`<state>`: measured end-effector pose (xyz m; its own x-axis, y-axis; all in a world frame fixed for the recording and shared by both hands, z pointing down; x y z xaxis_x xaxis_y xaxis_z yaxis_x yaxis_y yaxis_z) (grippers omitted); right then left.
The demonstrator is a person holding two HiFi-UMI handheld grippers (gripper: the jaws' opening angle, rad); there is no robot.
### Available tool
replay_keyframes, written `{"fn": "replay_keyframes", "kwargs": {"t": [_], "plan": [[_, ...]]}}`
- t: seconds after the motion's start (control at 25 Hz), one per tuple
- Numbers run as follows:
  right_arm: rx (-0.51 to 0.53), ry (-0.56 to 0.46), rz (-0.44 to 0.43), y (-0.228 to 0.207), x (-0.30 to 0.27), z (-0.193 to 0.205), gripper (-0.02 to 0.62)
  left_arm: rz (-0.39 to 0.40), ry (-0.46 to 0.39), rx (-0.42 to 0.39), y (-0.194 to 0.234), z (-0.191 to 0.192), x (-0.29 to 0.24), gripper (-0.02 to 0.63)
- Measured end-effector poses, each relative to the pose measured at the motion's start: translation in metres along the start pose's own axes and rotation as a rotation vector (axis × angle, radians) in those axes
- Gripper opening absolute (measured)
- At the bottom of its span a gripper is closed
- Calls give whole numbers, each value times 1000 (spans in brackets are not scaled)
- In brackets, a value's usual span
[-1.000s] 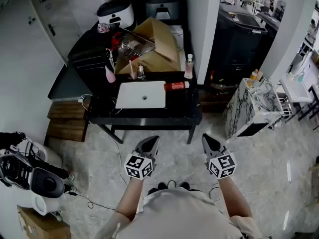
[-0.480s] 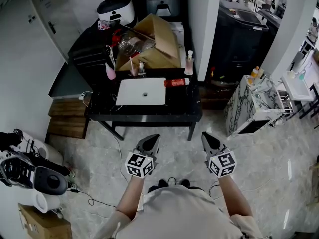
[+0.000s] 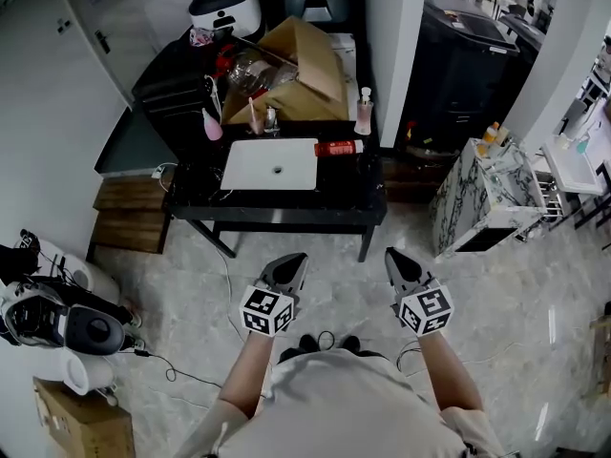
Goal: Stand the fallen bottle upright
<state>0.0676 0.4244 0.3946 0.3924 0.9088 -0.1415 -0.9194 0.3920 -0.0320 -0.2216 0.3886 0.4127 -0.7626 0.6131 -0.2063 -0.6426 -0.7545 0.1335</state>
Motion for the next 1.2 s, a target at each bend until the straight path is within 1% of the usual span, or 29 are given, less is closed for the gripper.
{"fn": "replay_keyframes", "kwargs": {"t": [0.08,0.2,0.36,0.56,0.68,0.8,0.96,1.2], "plan": [[0,15,1,-2,0,2,31,-6,9,4,-2,2,0,16],[-5,28,-6,-6,0,5,31,-23,6,13,-5,4,1,63],[-4,39,-34,-12,2,12,31,-43,-14,21,-10,7,1,69],[-4,41,-66,-21,1,14,31,-70,-38,35,-18,8,-3,139],[-5,39,-85,-27,-3,13,31,-85,-44,46,-20,10,-6,216],[-2,37,-102,-33,-6,12,31,-105,-54,53,-23,12,-10,260],[-6,40,-119,-44,-10,15,31,-130,-56,60,-25,13,-17,295],[-8,45,-136,-60,-12,18,31,-166,-68,69,-29,15,-25,316]]}}
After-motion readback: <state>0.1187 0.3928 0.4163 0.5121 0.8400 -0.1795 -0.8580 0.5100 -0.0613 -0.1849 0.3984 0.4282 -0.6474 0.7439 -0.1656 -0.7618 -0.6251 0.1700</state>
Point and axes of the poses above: the fingertips, and each gripper's own axes: x backward along the fingers, y to its left, z out of its underside, the point moved 9 cm from there along x, backward along the fingers, and after that the axes turned 6 degrees about z, right-handed, at the moved point
